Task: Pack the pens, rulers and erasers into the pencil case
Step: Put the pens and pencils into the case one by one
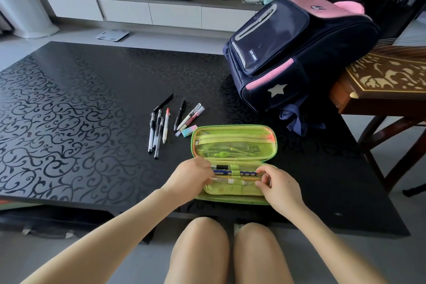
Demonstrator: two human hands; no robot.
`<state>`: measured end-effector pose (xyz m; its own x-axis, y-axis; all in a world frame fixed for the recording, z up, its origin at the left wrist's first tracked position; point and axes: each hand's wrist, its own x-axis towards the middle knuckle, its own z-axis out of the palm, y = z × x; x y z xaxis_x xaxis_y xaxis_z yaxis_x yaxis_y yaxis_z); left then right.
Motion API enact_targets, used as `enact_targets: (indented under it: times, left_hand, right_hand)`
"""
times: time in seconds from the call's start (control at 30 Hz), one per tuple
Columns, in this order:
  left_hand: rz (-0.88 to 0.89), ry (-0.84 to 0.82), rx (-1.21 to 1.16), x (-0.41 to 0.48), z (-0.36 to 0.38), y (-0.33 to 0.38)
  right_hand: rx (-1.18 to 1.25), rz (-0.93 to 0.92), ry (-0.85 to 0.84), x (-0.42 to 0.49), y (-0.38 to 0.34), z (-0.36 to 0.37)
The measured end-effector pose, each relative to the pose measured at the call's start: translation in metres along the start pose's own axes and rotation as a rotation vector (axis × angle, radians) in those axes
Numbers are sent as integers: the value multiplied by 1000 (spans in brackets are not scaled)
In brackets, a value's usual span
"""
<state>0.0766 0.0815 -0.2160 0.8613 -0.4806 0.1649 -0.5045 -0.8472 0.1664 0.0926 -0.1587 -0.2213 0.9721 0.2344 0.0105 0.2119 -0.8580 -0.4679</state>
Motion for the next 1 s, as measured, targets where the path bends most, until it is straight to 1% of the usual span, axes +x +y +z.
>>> enact_targets:
  times: [0.13,0.27,0.53,0.63,0.8,0.9,0.97,1.0]
  left_hand:
    - [6,66,-97,3,10,1]
    - [-87,112,-237,4,19,6]
    - [-229,145,-380,7,18,20]
    - [-222,117,-430,16,20,38]
    - [-188,128,-384,13,20,22]
    - [-160,100,-336,3,15,9]
    - [-199,106,-319,-2,8,1]
    - [-252,154,-315,-2,4,-5]
  right_hand:
    - [-11,10,12,0,-2,2]
    - [-26,4,-5,0,-3,1]
    - [18,8,-44,-2,-3,-6]
    - [14,12,-46,-2,-3,-7]
    - [6,6,-66,-4,-3,-10]
    - [8,23,-94,0,-4,-12]
    - [17,37,-139,5,-6,-15]
    - [25,40,-154,8,-7,-17]
